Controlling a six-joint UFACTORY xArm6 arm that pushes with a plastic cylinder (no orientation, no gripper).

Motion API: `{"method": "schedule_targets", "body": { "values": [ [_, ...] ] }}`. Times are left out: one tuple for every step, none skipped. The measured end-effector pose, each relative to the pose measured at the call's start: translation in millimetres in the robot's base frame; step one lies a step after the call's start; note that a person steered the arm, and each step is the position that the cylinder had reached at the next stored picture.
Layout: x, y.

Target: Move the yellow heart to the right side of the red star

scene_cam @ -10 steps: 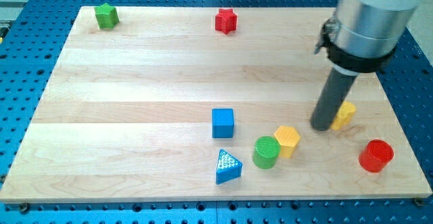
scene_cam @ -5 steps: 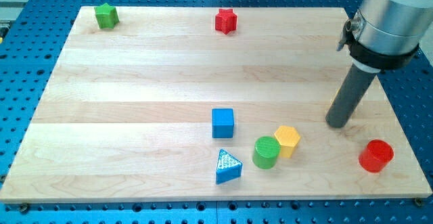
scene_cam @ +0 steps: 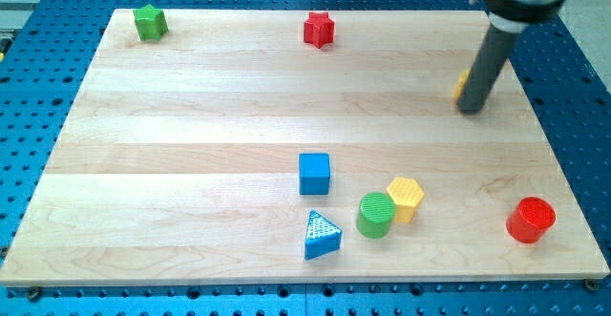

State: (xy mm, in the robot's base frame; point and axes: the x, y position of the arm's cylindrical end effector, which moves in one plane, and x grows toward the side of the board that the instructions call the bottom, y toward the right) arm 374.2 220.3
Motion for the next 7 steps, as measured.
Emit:
{"method": "schedule_targets", "body": {
  "values": [
    [-34.2,0.6],
    [-68.1,0.6],
    [-103.9,0.5],
    [-114.1,-0.1],
    [-95.2,37.7],
    [-100.5,79.5],
    [-113.9,109.7]
  ]
}}
